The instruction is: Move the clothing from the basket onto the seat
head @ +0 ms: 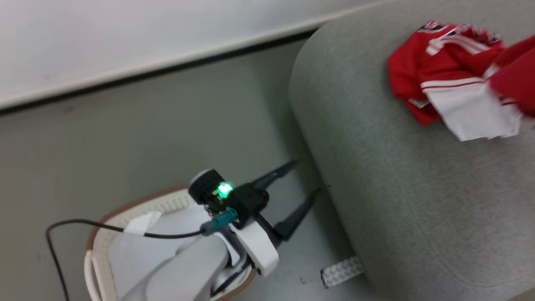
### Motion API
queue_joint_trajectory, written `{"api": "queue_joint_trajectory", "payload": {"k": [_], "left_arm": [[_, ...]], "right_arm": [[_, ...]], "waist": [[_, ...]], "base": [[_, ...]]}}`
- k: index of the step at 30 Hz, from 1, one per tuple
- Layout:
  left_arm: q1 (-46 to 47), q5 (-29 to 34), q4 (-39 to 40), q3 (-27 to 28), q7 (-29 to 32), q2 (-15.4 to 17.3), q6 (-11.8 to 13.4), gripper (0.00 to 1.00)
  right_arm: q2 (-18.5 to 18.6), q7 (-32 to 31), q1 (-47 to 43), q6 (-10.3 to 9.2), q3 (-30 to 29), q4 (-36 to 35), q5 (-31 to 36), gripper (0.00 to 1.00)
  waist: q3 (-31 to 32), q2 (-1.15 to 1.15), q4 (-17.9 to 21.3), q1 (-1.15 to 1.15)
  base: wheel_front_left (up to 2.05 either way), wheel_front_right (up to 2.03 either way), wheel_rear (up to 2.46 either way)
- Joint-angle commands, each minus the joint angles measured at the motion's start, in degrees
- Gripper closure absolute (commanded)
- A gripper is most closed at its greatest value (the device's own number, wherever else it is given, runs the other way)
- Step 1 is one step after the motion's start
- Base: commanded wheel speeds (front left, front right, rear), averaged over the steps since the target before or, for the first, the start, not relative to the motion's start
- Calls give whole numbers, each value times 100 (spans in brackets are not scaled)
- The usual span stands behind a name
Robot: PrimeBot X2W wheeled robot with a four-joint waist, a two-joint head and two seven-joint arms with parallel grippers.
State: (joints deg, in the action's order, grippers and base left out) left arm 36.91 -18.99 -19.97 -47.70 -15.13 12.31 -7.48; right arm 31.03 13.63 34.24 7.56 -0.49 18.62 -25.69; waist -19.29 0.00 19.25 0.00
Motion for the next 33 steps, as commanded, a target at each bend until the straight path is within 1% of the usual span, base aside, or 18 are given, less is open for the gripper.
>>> {"api": "queue_joint_trajectory", "payload": {"k": [1,5,8,9,12,17,19,21,22,23,25,26,27,30,33], "left_arm": [[127,14,9,8,-2,109,5,0],[263,10,45,28,-2,268,5,0],[359,33,93,47,-2,284,4,0],[359,33,93,47,-2,284,4,0],[430,66,118,89,-2,284,5,0],[484,121,139,156,-2,299,6,0],[485,133,146,176,-2,298,5,0],[487,144,140,200,-2,295,5,0],[483,144,135,210,-2,295,6,0],[472,146,123,224,-2,297,7,0],[430,149,94,255,-2,291,15,0],[405,150,88,260,-2,273,15,0],[378,150,76,255,-2,247,13,0],[265,96,21,282,-2,203,13,0],[166,54,-10,340,-2,142,12,0]], "right_arm": [[115,38,365,-15,-141,217,-123,100],[283,88,1086,-15,-386,876,55,100],[287,95,1470,-15,-300,1484,319,100],[287,95,1470,-15,-300,1484,319,100],[210,19,1775,-15,-37,2166,494,100],[86,-422,2123,-15,462,3324,536,100],[18,-538,2234,-15,643,3601,413,100],[80,-458,2310,-15,750,3795,340,100],[71,-414,2314,-15,825,3877,309,97],[52,-375,2324,-15,897,3954,289,88],[29,-285,2362,-15,1046,4074,267,58],[30,-226,2371,-15,1108,4108,259,25],[25,-177,2358,-15,1187,4132,241,0],[97,-46,2222,-15,1467,4150,253,0],[252,27,2063,-15,1721,4126,240,0]], "waist": [[-638,0,-347,0],[-983,0,-538,0],[-1173,0,-688,0],[-1173,0,-688,0],[-1311,0,-809,0],[-1457,0,-920,0],[-1478,0,-936,0],[-1485,0,-937,0],[-1480,0,-930,0],[-1467,0,-914,0],[-1410,0,-873,0],[-1368,0,-854,0],[-1308,0,-843,0],[-1015,0,-811,0],[-647,0,-818,0]], "base": [[0,0,0],[0,0,0],[0,0,0],[0,0,0],[0,0,0],[0,0,0],[0,0,0],[0,0,0],[0,0,0],[0,0,0],[0,0,0],[0,0,0],[0,0,0],[0,0,0],[0,0,0]]}}
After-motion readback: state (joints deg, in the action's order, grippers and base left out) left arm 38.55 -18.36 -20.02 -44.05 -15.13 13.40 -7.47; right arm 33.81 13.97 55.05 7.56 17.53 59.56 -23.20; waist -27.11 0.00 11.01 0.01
